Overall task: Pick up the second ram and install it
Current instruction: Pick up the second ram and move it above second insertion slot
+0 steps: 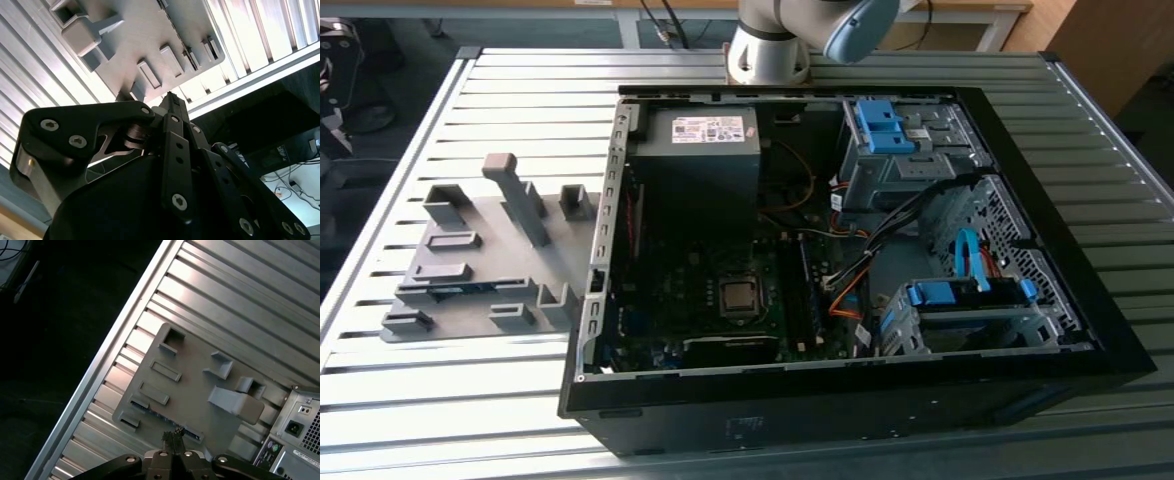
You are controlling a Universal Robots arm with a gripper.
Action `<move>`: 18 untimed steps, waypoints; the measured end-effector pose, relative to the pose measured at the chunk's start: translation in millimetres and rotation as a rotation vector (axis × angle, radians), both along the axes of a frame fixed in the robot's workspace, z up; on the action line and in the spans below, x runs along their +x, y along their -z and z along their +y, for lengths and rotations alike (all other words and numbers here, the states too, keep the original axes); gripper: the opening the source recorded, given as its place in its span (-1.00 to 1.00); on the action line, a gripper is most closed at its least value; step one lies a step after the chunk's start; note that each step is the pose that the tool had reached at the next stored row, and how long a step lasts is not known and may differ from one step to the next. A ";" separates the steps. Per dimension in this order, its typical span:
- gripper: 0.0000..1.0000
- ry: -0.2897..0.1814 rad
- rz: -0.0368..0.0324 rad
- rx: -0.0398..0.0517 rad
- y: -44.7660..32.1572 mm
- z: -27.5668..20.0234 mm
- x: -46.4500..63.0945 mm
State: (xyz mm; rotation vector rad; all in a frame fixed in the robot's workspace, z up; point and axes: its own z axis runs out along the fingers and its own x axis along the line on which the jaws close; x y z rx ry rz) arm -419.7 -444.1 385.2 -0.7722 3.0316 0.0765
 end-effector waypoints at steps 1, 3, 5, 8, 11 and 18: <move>-0.79 -0.002 0.0000 0.0000 0.0 0.0 0.0; -0.79 -0.006 0.0000 -0.0001 0.0 0.0 0.0; -0.79 -0.010 0.0000 0.0000 0.0 0.0 0.0; -0.79 -0.015 0.0000 -0.0001 0.0 0.0 0.0; -0.79 -0.021 0.0000 -0.0001 0.0 0.0 0.0; -0.79 -0.035 0.0000 0.0000 0.0 0.0 0.0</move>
